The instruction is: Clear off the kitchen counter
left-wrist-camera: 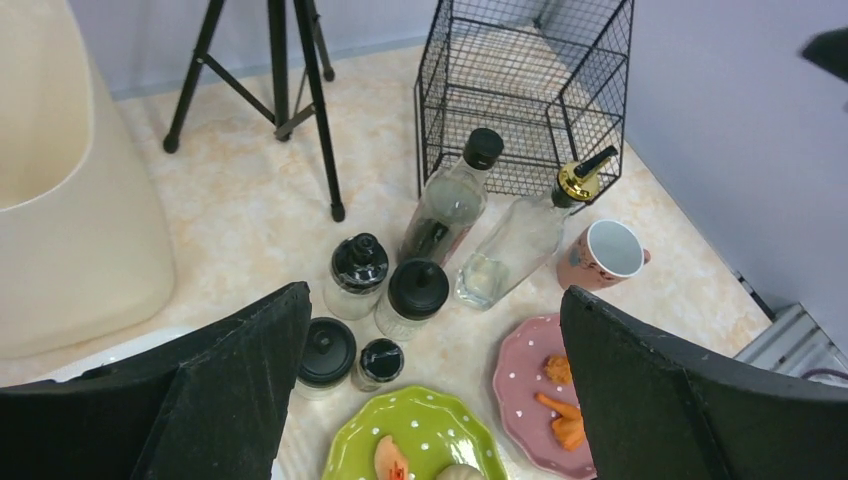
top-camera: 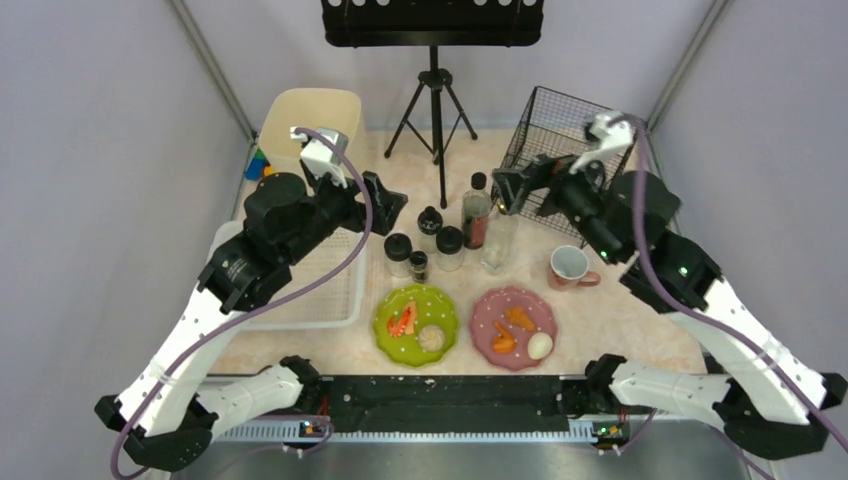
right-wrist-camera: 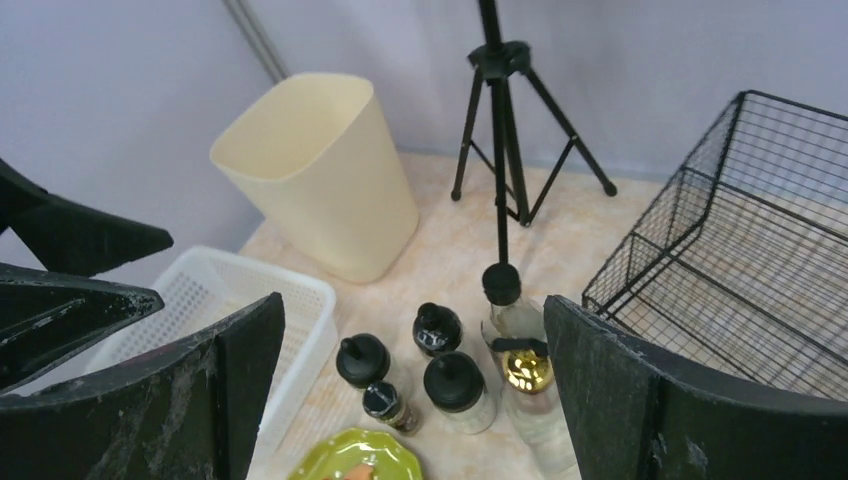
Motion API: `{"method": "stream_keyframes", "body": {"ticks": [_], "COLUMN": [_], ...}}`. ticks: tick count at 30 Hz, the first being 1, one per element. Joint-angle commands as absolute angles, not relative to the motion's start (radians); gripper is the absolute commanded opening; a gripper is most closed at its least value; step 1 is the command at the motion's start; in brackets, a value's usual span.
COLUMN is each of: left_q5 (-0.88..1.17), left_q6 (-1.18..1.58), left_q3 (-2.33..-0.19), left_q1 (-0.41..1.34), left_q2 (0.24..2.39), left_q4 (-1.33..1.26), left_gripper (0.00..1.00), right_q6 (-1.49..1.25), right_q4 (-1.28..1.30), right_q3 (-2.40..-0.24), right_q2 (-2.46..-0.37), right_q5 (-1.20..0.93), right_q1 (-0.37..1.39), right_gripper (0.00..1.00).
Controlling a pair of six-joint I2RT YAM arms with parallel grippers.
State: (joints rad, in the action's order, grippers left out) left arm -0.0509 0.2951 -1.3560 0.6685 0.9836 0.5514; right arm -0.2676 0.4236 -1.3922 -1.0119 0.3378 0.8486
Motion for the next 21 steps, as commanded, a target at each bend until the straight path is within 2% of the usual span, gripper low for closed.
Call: {"method": "stream_keyframes", "body": {"ticks": [1,6,9,21], "left_q5": [-0.141,-0.119,-0.103,-0.005], "left_q6": [0.293,0.308,0.337,0.396], "left_q3": [-1.334,-1.316,-1.299,-1.133], "left_q1": [0.669,0.669,0.669,0.669], "left_q2": [0.912,0.883,0.880,0.824], "left_q4": [0.552,0.575,0.608,0.576], "left_gripper": [0.99,0.99,0.99,0.99], "right_q6": [-0.295,-0.271,-0.288,-0.248], "right_q4": [0.336,0.419,0.518,0.505], "right_q3": [-1.319,-1.306,-1.306,-1.007], "right_q2": [-0.861,-0.835,-0.846,-0.777], "right_q5": [0.457,0.369,0.402,0.480], "right_q1": [0.856,0.856,0.856,0.857], "right_gripper": [0.99,0.99,0.99,0.97]}}
